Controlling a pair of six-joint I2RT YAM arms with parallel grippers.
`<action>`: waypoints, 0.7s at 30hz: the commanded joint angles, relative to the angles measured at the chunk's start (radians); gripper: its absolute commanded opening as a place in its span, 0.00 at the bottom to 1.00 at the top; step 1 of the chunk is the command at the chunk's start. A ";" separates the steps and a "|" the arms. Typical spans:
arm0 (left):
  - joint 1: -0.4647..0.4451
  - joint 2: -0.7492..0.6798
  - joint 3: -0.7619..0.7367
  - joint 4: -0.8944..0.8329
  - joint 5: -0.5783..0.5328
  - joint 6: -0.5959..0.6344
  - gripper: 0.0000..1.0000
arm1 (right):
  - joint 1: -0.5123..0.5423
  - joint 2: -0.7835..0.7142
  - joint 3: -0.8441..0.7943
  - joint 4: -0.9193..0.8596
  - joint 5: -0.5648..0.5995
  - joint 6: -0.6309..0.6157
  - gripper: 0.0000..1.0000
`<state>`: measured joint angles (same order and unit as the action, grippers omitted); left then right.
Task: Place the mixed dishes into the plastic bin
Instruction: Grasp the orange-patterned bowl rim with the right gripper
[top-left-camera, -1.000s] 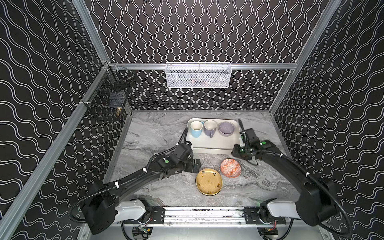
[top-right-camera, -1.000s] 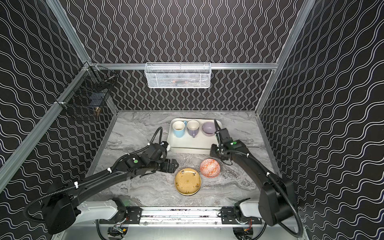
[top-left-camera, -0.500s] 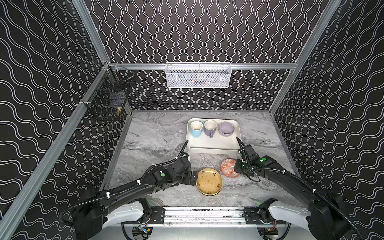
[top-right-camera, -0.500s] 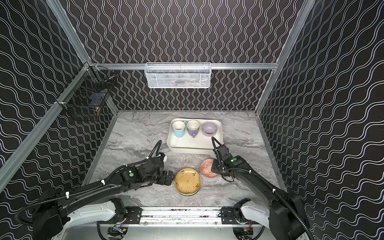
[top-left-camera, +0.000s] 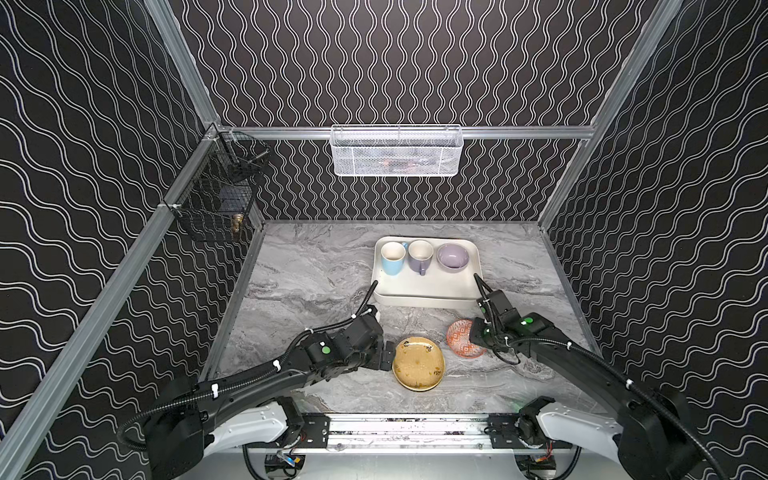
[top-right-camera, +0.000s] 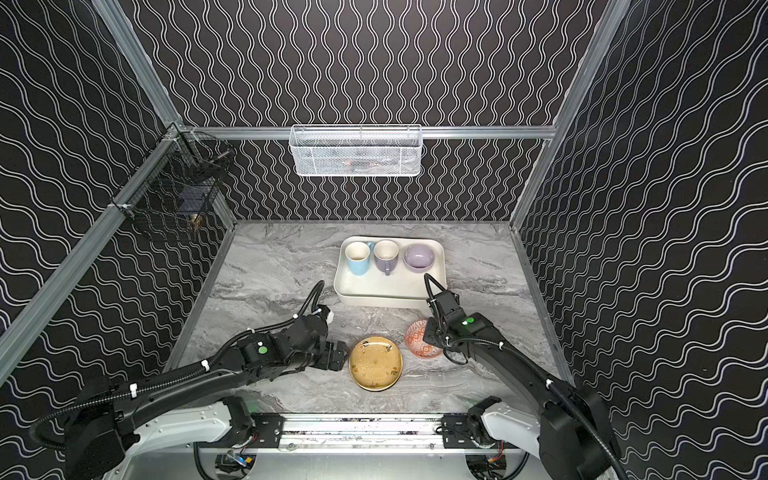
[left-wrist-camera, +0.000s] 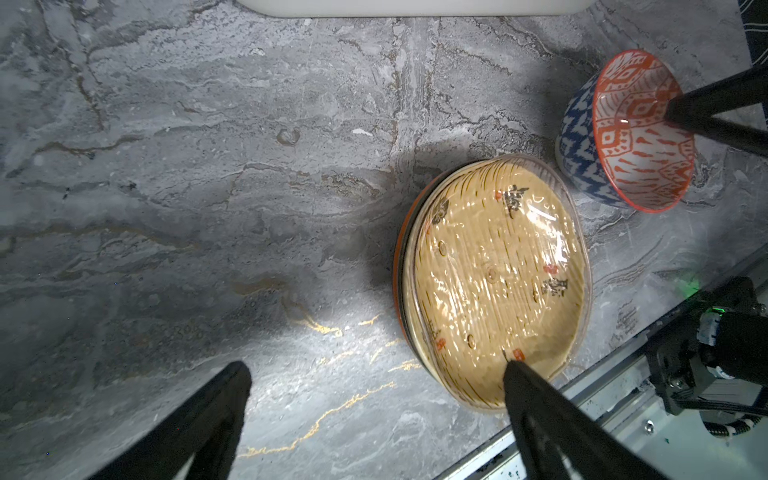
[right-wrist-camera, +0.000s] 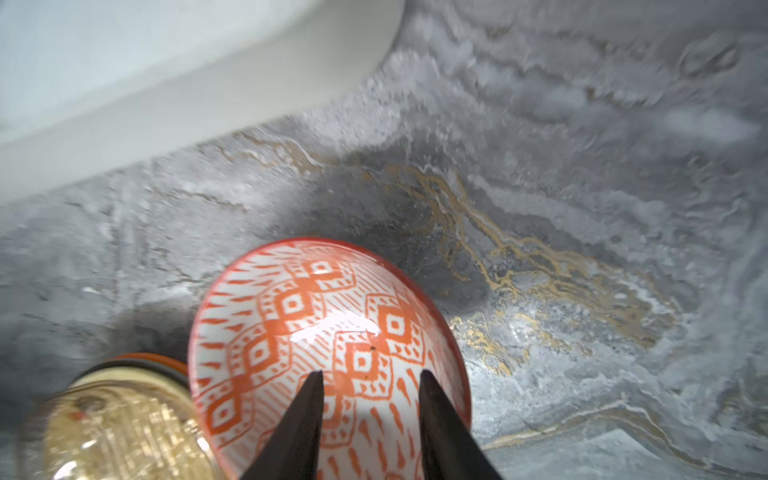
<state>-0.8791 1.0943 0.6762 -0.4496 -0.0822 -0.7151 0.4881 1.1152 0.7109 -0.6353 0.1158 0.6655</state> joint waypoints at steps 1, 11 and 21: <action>-0.001 0.012 0.015 0.002 -0.021 -0.007 0.99 | 0.000 -0.029 0.030 -0.075 0.067 0.016 0.42; -0.002 0.044 0.029 0.024 -0.021 0.006 0.99 | -0.006 -0.029 -0.028 -0.089 0.113 0.057 0.56; -0.002 0.045 0.022 0.019 -0.037 0.021 0.99 | -0.011 0.088 -0.076 0.027 0.031 0.050 0.44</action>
<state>-0.8795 1.1397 0.6987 -0.4374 -0.0952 -0.7071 0.4767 1.1908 0.6392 -0.6575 0.1692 0.6994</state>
